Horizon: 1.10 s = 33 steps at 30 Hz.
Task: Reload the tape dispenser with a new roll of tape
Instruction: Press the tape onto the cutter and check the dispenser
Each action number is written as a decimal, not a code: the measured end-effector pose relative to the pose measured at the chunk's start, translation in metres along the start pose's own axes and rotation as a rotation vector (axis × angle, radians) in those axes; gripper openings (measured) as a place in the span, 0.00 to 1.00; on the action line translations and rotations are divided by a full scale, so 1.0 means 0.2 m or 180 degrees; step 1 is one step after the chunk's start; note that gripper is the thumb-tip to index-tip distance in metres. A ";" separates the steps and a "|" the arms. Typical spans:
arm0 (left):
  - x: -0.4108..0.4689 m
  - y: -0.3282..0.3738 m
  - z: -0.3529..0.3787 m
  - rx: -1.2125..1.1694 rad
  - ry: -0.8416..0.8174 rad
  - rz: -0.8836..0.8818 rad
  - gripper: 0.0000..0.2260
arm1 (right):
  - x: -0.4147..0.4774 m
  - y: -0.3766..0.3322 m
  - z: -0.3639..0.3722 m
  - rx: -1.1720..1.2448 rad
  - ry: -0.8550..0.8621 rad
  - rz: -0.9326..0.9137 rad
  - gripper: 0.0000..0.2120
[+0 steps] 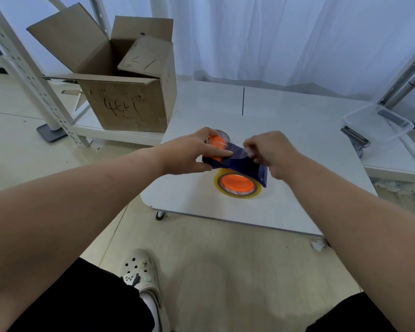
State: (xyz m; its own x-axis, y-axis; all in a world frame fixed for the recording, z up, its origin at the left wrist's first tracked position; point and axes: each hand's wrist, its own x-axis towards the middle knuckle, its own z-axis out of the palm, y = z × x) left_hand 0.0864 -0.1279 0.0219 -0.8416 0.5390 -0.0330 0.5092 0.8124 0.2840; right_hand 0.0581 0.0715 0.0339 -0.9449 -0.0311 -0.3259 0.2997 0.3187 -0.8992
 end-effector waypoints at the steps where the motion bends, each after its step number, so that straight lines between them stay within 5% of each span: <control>1: 0.00 0.00 0.00 0.0003 -0.0023 -0.0004 0.22 | 0.00 -0.01 -0.03 0.0037 -0.0204 0.0183 0.07; 6: 0.00 0.01 -0.02 -0.0016 -0.0087 0.0008 0.22 | 0.02 -0.06 -0.16 0.0280 -0.0197 0.0017 0.07; 11: 0.01 0.03 -0.04 0.0045 -0.0070 0.0104 0.22 | -0.02 -0.10 -0.09 -0.1554 -0.0235 -0.1975 0.07; 22: 0.03 0.07 -0.04 0.0054 -0.0046 0.0167 0.19 | 0.03 -0.05 -0.02 -0.3286 -0.0288 -0.3183 0.11; 26: 0.03 0.07 -0.04 0.0094 -0.0051 0.0175 0.20 | 0.03 -0.05 0.00 -0.2966 -0.0205 -0.3024 0.10; 33: 0.05 0.09 -0.02 0.0091 0.0017 0.0217 0.21 | 0.04 -0.06 0.02 -0.1893 -0.0445 -0.1792 0.08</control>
State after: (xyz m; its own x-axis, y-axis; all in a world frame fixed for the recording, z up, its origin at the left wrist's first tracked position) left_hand 0.0872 -0.1090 0.0302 -0.8057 0.5923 -0.0095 0.5703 0.7799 0.2578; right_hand 0.0484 0.0647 0.0407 -0.8958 -0.4406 0.0582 -0.3699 0.6667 -0.6471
